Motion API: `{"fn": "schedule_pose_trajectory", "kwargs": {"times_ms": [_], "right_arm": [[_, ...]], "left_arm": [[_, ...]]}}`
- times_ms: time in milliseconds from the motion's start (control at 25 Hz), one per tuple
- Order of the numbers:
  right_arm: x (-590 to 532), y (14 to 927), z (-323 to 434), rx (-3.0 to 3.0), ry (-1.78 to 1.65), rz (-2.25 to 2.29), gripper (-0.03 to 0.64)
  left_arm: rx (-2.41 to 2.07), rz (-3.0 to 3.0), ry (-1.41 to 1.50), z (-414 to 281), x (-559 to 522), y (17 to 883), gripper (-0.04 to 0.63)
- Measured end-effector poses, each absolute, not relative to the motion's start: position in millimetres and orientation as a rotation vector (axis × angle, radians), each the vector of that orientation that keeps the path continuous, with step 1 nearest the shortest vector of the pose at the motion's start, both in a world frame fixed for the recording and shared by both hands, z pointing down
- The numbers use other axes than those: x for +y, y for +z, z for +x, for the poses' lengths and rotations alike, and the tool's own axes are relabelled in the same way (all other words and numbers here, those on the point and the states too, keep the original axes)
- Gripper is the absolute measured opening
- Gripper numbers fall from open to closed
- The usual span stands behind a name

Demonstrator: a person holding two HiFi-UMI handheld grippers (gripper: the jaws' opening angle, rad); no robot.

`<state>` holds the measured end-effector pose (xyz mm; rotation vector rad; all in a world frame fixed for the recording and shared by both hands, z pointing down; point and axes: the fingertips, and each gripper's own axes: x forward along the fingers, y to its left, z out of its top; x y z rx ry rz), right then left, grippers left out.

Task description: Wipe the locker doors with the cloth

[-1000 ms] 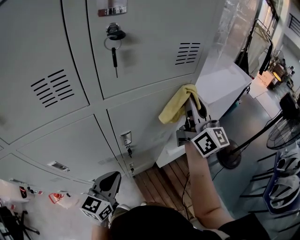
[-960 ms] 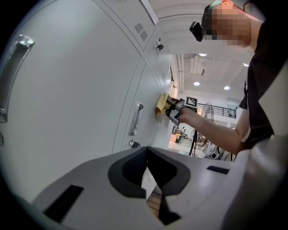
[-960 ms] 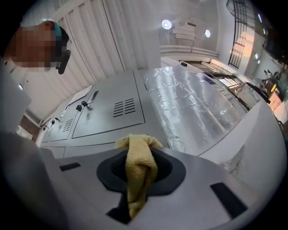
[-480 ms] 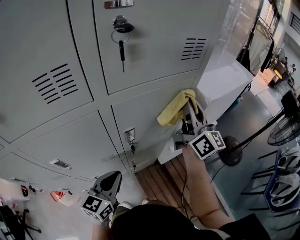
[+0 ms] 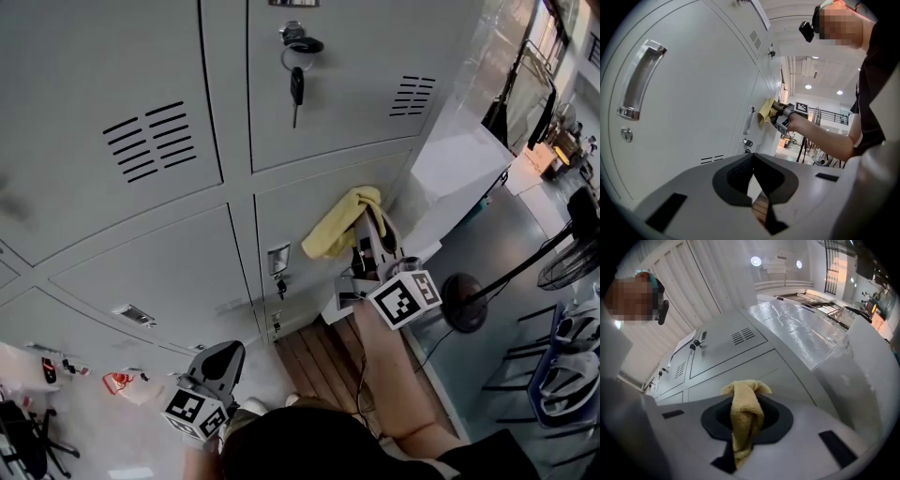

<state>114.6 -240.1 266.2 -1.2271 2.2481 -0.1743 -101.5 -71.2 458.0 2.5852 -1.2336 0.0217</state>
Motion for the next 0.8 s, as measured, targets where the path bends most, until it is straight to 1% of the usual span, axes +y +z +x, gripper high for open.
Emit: {"fn": "schedule_pose_trajectory", "kwargs": {"times_ms": [800], "right_arm": [[-196.9,264.9,8.9,2.366,-0.173,-1.018,0.057]], "left_arm": [[-1.246,2.562,0.006,-127.7,-54.6,463.6,0.006]]}}
